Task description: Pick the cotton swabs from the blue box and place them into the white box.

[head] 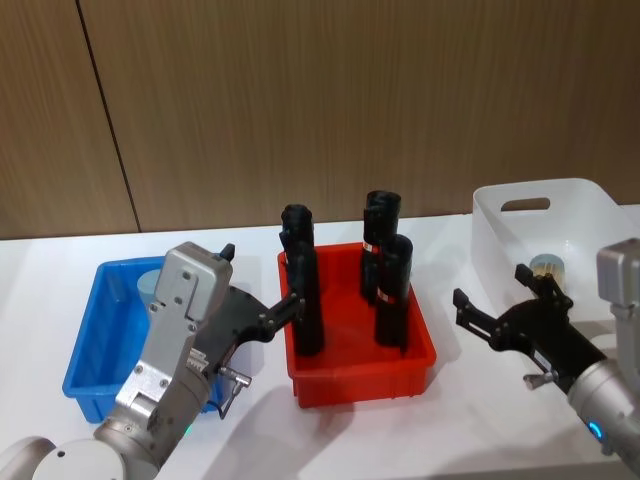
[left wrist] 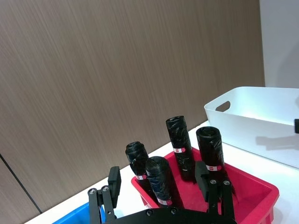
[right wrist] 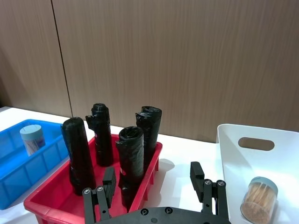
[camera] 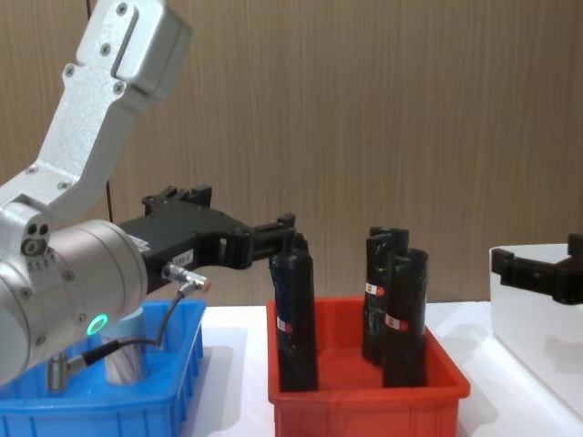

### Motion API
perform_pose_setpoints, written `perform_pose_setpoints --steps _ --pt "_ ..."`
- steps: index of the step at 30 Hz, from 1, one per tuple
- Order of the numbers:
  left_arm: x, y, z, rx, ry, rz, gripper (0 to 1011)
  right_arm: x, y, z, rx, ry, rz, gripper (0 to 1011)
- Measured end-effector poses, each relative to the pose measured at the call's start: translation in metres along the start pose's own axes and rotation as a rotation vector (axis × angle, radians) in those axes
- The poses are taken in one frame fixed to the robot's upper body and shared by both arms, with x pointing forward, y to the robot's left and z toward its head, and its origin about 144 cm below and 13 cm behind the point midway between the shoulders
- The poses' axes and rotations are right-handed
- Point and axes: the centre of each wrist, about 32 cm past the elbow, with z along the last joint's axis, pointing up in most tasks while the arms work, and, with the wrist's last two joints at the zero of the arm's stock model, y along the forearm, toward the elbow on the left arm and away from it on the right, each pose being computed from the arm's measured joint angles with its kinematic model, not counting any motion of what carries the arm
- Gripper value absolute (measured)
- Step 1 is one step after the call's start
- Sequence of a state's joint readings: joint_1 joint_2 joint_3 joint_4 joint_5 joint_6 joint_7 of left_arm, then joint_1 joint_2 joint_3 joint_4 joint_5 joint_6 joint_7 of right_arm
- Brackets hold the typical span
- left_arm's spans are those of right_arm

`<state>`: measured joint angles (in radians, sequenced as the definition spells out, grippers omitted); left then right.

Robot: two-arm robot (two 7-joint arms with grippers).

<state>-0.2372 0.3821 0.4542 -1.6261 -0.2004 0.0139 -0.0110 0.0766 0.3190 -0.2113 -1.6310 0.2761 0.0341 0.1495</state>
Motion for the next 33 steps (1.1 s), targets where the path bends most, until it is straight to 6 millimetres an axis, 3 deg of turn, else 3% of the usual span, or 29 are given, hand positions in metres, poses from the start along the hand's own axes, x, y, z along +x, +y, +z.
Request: perform_pose_setpoints --steps 14,33 --pt "0.0 0.0 0.0 0.0 0.0 0.0 1004 0.027 0.042 -0.01 -0.012 0.003 0.107 1002" --pt "0.0 0.0 0.0 0.0 0.0 0.0 1004 0.049 0.097 -0.025 -0.028 0.045 0.228 1002"
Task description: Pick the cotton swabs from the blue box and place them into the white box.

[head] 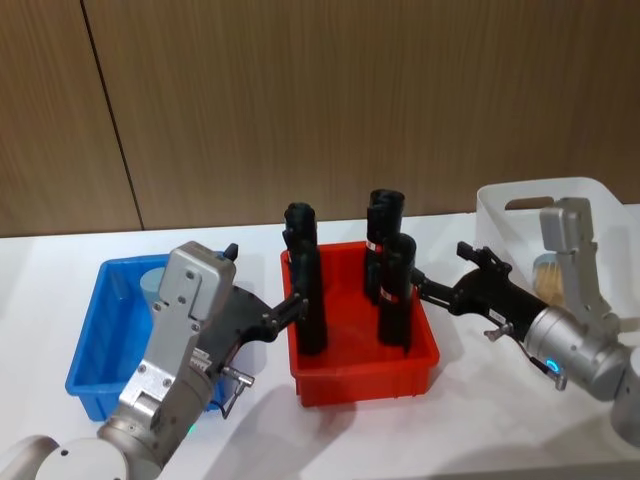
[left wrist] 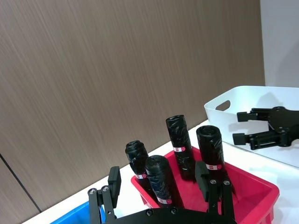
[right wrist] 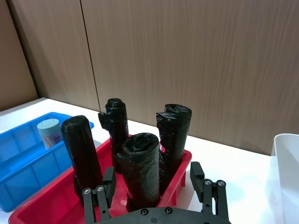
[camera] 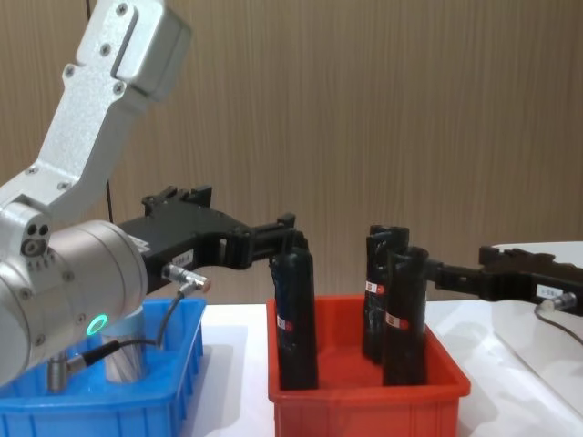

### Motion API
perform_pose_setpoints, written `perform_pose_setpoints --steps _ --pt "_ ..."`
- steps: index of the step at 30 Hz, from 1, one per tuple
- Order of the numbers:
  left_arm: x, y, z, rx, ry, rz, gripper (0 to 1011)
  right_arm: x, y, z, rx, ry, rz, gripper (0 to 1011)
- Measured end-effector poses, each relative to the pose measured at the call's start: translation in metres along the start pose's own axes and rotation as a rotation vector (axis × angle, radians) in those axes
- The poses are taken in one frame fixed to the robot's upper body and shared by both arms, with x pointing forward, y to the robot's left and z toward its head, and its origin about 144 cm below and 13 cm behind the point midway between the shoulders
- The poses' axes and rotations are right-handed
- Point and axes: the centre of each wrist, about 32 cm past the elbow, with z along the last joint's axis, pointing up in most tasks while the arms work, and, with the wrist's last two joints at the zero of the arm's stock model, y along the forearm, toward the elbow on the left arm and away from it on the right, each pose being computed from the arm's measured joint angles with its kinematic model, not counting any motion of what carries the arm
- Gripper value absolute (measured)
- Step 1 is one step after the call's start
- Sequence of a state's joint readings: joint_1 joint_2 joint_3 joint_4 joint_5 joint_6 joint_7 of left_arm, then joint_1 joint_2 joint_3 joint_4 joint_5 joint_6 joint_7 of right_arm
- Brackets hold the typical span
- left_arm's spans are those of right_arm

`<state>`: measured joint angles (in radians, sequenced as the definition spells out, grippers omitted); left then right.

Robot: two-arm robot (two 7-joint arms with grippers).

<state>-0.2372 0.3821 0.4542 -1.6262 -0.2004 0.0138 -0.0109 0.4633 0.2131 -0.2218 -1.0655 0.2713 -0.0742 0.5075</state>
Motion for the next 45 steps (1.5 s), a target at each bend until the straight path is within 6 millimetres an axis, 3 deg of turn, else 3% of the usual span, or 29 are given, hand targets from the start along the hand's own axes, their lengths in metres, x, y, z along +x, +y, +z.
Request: perform_pose_setpoints --steps 22,45 --pt "0.0 0.0 0.0 0.0 0.0 0.0 1004 0.021 0.03 -0.007 0.012 0.05 0.072 1002" --pt "0.0 0.0 0.0 0.0 0.0 0.0 1004 0.033 0.046 -0.012 0.004 0.058 0.11 1002"
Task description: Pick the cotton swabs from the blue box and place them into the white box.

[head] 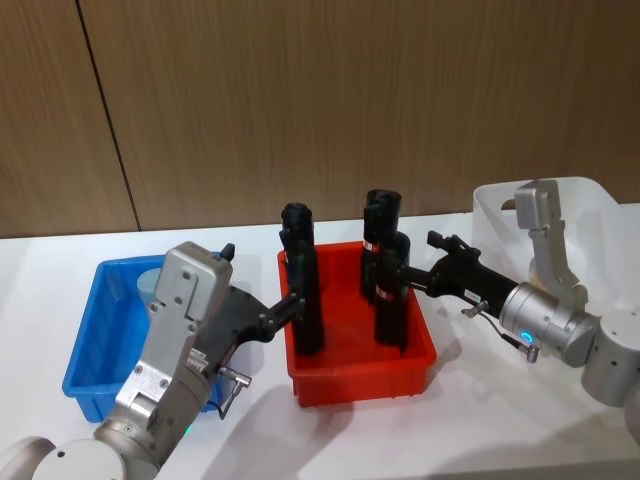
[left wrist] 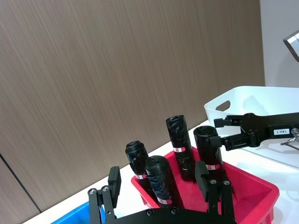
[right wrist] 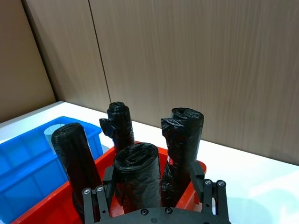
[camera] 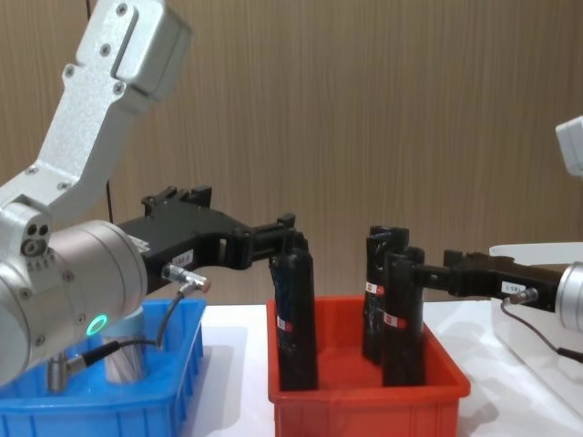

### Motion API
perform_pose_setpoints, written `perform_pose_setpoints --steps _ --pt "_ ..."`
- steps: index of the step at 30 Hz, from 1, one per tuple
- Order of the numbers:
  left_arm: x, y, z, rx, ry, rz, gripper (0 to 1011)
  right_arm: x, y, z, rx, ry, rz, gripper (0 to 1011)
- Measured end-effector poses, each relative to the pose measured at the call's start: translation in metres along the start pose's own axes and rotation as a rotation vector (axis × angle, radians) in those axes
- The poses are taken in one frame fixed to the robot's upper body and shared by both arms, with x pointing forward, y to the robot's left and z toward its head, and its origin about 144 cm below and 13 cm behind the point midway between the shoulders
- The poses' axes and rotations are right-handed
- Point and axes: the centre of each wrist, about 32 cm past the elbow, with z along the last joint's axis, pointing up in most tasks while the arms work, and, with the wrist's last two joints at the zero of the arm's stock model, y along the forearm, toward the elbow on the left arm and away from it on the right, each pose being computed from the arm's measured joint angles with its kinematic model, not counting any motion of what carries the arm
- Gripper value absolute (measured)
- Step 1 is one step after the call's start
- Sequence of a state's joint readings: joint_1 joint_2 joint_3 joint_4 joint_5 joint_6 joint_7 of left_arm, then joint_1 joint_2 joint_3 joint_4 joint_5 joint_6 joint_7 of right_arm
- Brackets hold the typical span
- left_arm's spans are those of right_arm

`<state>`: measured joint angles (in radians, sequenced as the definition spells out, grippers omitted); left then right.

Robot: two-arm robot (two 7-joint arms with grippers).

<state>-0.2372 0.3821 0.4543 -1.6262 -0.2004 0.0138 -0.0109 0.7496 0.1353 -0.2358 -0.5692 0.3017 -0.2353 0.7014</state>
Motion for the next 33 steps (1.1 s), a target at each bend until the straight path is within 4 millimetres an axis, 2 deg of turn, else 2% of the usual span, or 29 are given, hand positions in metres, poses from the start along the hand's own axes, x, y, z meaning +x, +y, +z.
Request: perform_pose_setpoints --steps 27,33 --pt "0.0 0.0 0.0 0.0 0.0 0.0 1004 0.0 0.018 -0.001 0.01 -0.012 0.175 1002" --pt "0.0 0.0 0.0 0.0 0.0 0.0 1004 -0.001 0.022 0.0 0.008 -0.015 0.186 882"
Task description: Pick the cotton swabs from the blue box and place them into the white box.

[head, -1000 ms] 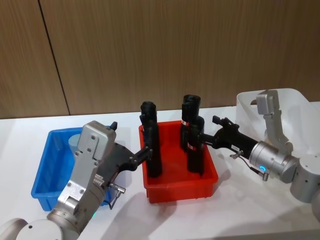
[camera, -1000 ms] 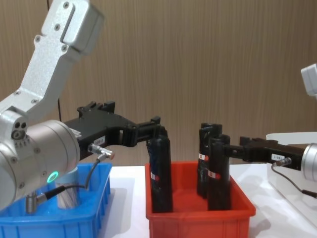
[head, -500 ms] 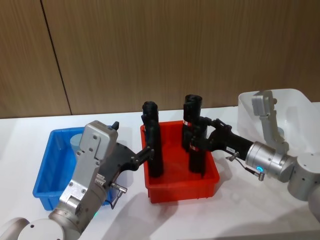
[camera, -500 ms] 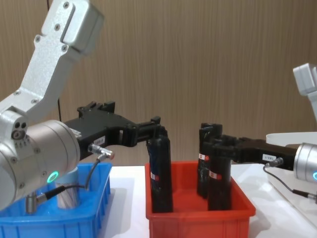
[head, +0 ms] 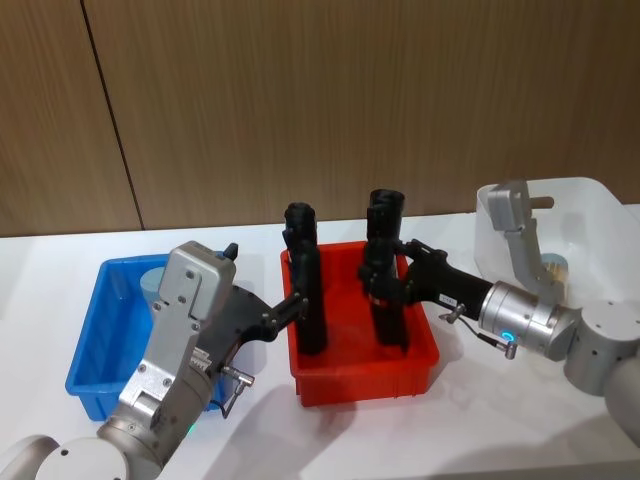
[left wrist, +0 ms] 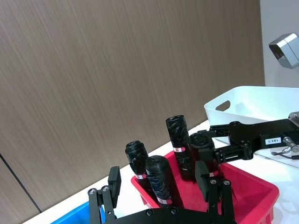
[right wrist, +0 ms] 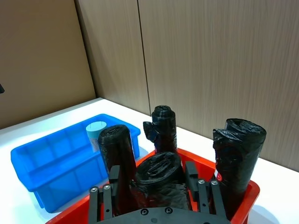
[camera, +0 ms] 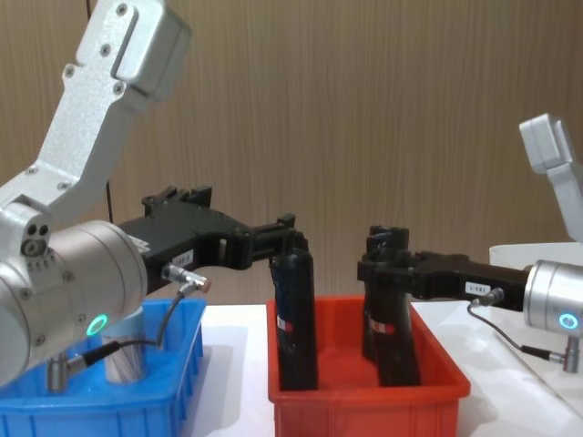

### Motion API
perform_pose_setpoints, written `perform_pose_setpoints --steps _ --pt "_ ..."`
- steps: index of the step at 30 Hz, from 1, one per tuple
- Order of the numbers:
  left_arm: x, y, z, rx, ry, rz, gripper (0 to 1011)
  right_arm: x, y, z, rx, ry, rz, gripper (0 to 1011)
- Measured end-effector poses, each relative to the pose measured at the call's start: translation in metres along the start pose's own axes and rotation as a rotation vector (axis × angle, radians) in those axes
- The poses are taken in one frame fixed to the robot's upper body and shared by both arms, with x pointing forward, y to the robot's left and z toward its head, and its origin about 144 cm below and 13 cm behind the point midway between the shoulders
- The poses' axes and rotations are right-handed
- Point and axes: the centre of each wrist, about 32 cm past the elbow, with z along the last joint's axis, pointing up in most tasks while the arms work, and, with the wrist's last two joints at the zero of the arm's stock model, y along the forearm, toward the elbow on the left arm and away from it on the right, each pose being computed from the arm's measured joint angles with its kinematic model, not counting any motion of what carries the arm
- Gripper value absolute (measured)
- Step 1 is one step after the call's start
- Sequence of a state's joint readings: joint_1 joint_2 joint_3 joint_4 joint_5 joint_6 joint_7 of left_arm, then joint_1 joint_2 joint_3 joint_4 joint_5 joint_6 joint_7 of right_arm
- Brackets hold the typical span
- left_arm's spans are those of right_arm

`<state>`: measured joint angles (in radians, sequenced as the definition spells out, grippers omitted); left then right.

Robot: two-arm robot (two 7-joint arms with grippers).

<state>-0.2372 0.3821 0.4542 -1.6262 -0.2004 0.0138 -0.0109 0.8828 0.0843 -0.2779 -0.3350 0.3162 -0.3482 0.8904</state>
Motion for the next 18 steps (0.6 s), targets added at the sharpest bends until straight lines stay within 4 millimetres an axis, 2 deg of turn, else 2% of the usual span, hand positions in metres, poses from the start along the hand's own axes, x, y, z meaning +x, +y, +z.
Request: perform_pose_setpoints --steps 8,9,18 --pt "0.0 0.0 0.0 0.0 0.0 0.0 1004 0.0012 0.0035 0.0006 -0.002 -0.001 -0.001 654" --pt "0.0 0.0 0.0 0.0 0.0 0.0 1004 0.0013 0.0037 0.0008 -0.002 -0.002 -0.002 595" --pt "0.0 0.0 0.0 0.0 0.0 0.0 1004 0.003 0.0043 0.0012 0.001 -0.004 -0.015 501"
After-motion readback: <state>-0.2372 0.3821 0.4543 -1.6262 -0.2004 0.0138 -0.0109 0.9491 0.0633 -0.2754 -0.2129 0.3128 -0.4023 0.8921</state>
